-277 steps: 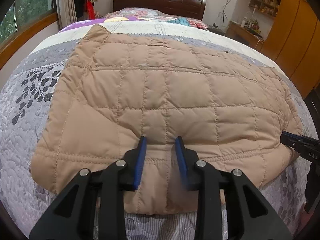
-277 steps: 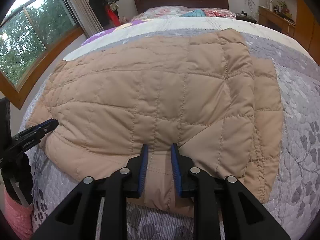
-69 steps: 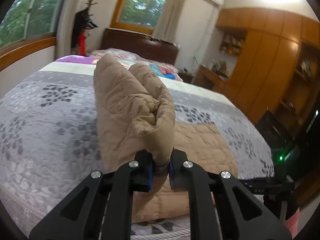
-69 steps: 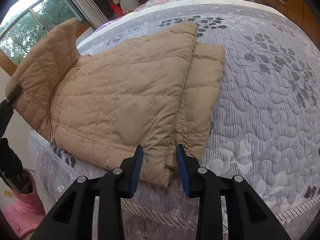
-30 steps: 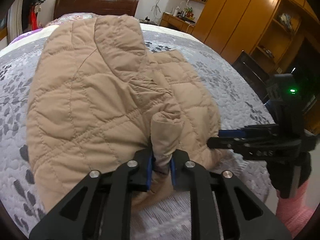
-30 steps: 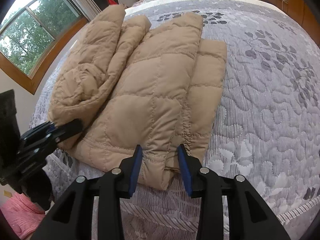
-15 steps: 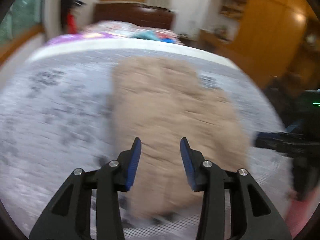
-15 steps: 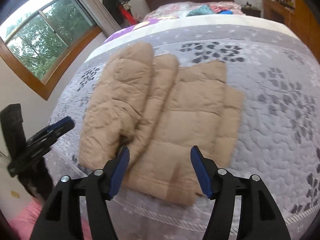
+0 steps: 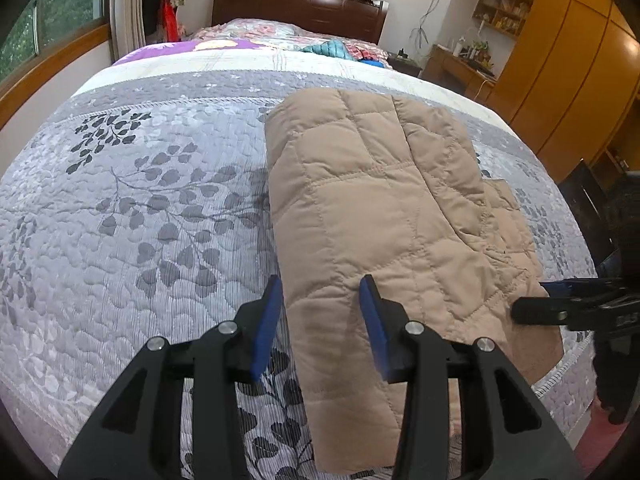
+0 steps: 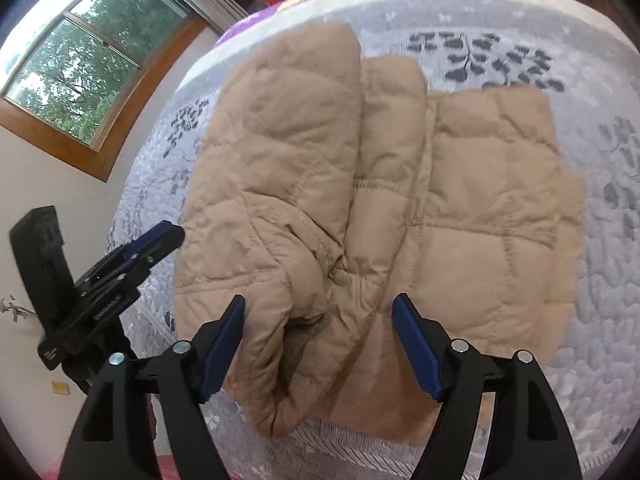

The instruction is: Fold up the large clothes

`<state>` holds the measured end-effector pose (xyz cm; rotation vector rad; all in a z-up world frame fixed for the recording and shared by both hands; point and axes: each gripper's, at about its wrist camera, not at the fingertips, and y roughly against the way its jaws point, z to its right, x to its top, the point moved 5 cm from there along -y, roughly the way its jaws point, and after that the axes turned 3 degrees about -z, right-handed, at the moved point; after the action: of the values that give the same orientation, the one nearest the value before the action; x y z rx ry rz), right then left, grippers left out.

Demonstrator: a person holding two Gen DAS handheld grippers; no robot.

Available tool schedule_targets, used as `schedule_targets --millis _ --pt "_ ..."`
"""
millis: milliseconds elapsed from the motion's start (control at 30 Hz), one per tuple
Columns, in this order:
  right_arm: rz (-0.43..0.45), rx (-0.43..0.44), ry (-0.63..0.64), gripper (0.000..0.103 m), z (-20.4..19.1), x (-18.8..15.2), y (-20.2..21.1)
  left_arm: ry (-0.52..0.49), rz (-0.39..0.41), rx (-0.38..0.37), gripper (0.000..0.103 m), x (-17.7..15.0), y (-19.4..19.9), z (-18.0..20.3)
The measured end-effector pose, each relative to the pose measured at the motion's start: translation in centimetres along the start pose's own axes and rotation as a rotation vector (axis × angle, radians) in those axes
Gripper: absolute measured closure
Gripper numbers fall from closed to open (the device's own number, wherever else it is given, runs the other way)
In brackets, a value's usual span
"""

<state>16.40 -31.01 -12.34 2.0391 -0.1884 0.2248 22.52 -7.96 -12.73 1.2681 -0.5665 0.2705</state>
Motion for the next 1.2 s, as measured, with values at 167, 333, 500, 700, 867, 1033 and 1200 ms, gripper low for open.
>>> schedule_targets --millis 167,333,500,700,867,1033,1200 --pt "-0.019 0.013 0.012 0.054 -0.3 0.8 -1.5 0.011 -0.002 -0.025 0.062 0.0 -0.2 -0.3" --pt "0.023 0.019 0.085 0.081 -2.4 1.2 -0.3 0.051 0.016 -0.03 0.063 0.0 0.5 -1.6" --pt "0.136 -0.003 0.187 0.085 -5.0 0.7 4.5 0.078 0.059 -0.06 0.063 0.7 2.2 -1.8" --pt "0.265 -0.042 0.228 0.085 -4.9 -1.3 10.6 0.031 0.095 -0.149 0.063 1.0 4.2 1.3" --pt "0.279 -0.075 0.129 0.085 -0.3 -3.4 11.3 -0.048 0.072 -0.203 0.063 0.6 3.2 5.2" --pt "0.246 -0.053 0.018 0.085 4.8 -4.6 9.4 -0.111 0.022 -0.203 0.063 -0.4 0.8 7.7" --pt "0.195 -0.007 -0.048 0.08 8.4 -5.7 5.7 -0.139 -0.032 -0.171 0.06 -1.5 -2.0 8.2"
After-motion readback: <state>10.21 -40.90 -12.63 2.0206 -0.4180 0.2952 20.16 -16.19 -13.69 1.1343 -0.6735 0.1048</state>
